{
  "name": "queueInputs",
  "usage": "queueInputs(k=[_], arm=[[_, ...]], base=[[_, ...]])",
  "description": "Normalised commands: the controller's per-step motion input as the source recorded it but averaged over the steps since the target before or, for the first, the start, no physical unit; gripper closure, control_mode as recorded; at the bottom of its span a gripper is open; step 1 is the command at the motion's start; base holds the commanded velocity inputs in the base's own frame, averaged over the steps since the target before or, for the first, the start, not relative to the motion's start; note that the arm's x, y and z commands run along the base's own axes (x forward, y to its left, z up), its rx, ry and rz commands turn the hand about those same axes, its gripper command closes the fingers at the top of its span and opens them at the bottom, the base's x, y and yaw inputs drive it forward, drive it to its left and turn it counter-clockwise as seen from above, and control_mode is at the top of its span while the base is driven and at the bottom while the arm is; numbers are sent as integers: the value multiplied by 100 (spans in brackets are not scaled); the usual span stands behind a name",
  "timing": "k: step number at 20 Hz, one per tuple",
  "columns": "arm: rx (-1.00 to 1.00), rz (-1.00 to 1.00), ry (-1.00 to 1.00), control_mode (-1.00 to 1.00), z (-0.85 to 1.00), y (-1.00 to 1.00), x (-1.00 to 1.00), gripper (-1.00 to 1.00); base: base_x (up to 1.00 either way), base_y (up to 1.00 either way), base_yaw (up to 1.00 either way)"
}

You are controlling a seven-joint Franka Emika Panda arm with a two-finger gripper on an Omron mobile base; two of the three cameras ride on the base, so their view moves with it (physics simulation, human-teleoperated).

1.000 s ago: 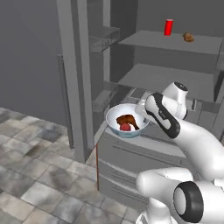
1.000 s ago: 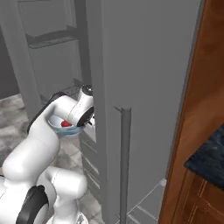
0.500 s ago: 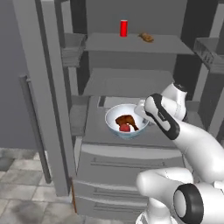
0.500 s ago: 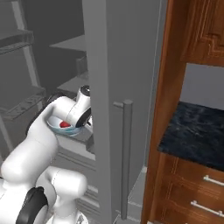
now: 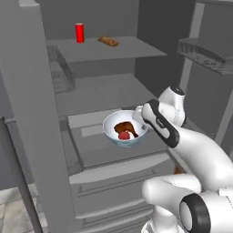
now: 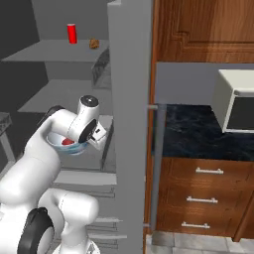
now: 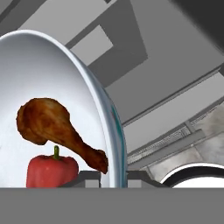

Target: Pick the chicken drumstick and bell pepper from their plates and place them in the bowl. Then put the bowl in the fridge.

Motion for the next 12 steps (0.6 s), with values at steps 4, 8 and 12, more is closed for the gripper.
queueInputs(k=[4, 8, 12], arm=[[0, 0, 0, 100, 0, 0, 0, 100], [0, 0, 0, 100, 0, 0, 0, 100], [0, 0, 0, 100, 0, 0, 0, 100]], base=[[0, 59, -24], [-15, 58, -4], [-6, 40, 0]])
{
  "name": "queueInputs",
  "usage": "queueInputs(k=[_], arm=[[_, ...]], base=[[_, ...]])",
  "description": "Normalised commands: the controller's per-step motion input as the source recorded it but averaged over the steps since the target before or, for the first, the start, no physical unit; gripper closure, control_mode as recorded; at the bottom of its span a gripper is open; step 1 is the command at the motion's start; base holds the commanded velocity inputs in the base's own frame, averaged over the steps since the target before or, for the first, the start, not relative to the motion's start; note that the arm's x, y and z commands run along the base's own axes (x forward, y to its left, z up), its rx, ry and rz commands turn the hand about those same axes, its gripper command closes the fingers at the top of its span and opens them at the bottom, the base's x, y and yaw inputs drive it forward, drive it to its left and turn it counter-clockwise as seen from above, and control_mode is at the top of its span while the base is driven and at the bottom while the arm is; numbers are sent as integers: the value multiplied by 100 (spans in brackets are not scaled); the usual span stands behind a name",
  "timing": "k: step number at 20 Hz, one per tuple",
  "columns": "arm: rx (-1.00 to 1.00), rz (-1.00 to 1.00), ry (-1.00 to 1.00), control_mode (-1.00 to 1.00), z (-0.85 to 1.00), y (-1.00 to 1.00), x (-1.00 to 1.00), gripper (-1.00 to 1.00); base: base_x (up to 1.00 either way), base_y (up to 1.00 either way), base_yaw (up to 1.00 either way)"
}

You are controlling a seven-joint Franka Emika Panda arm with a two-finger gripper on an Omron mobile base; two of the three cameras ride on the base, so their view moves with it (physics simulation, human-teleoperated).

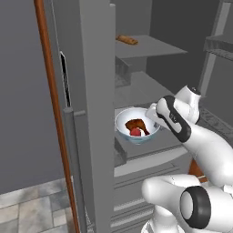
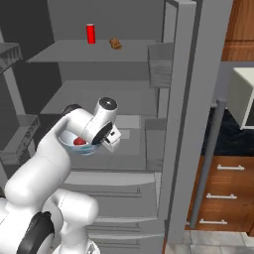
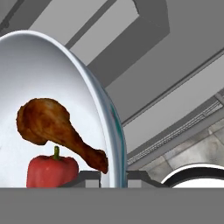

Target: Pick the chicken drumstick and bell pepper from their plates and place them in the bowl. Then put the bowl in the fridge.

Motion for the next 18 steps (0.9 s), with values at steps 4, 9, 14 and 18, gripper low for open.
queueInputs(k=[4, 9, 14, 18], arm=[[0, 0, 0, 100, 0, 0, 0, 100], [0, 0, 0, 100, 0, 0, 0, 100], [0, 0, 0, 100, 0, 0, 0, 100], [0, 0, 0, 100, 0, 0, 0, 100]], base=[[-5, 23, 0], [-5, -21, 3], [-30, -31, 16], [-41, -22, 13]])
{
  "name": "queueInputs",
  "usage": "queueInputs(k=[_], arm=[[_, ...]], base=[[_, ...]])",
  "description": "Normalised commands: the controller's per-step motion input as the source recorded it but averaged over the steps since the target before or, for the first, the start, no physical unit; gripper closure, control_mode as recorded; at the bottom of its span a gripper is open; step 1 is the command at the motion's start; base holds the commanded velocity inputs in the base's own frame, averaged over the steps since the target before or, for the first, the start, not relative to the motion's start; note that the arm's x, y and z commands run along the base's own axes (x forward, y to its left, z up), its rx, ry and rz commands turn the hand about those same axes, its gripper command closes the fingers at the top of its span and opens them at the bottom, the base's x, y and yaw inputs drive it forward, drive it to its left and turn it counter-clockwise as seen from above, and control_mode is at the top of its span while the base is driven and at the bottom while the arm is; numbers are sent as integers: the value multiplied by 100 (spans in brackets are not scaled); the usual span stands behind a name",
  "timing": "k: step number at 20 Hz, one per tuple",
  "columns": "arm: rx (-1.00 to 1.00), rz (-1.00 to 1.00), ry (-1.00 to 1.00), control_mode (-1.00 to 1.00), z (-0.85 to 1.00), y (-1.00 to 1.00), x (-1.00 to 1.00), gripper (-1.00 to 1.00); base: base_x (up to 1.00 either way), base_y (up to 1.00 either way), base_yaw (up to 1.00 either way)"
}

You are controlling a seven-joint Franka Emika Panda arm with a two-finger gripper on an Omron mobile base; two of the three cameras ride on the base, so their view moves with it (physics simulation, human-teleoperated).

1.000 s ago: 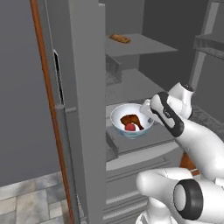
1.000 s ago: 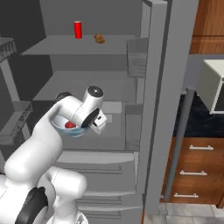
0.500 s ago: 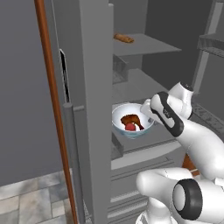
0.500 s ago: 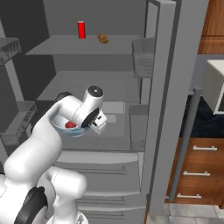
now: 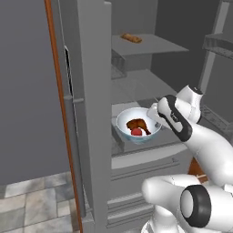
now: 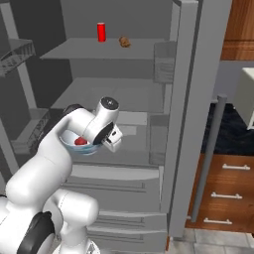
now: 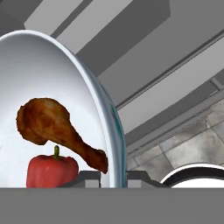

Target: Pick the chicken drumstick and bell pepper from their plates and place them in the bowl. Then put the bowl in the fridge.

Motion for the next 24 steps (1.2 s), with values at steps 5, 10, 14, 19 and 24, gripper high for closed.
queueInputs(k=[5, 10, 14, 19, 24], arm=[[0, 0, 0, 100, 0, 0, 0, 100], [0, 0, 0, 100, 0, 0, 0, 100], [0, 0, 0, 100, 0, 0, 0, 100], [0, 0, 0, 100, 0, 0, 0, 100], [0, 0, 0, -100, 0, 0, 0, 100]], base=[[-3, -15, 1], [25, -27, 9], [10, -14, 10], [0, 0, 0], [0, 0, 0]])
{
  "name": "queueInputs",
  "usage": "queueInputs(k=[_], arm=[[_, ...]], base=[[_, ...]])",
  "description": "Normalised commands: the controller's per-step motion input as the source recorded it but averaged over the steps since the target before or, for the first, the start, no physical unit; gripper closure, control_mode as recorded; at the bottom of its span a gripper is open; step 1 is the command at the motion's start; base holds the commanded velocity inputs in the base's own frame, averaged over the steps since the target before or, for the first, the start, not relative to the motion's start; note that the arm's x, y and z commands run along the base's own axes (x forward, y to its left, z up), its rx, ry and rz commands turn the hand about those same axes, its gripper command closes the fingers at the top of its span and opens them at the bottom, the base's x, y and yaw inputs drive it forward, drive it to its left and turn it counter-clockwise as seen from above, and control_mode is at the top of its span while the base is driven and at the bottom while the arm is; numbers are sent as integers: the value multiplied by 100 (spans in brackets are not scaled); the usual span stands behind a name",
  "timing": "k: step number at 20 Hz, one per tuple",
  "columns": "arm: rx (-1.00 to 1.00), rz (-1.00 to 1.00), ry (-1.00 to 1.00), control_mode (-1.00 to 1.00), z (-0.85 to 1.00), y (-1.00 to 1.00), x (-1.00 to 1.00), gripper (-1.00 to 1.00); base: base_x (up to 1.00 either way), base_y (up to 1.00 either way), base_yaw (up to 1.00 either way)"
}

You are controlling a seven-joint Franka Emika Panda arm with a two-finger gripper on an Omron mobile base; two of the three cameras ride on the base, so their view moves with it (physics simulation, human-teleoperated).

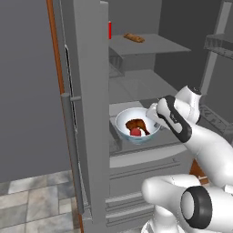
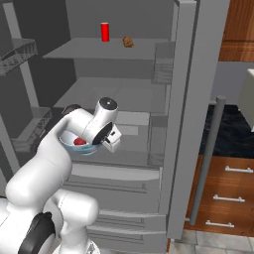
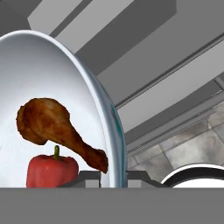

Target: Pick the chicken drumstick and bell pepper from their plates and place them in the bowl. Then put the bowl in the fridge.

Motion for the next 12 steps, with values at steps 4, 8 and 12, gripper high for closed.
queueInputs(k=[4, 8, 12], arm=[[0, 0, 0, -100, 0, 0, 0, 100], [0, 0, 0, -100, 0, 0, 0, 100], [8, -21, -14, -100, 19, -5, -5, 100]], base=[[0, 0, 0], [0, 0, 0], [0, 0, 0]])
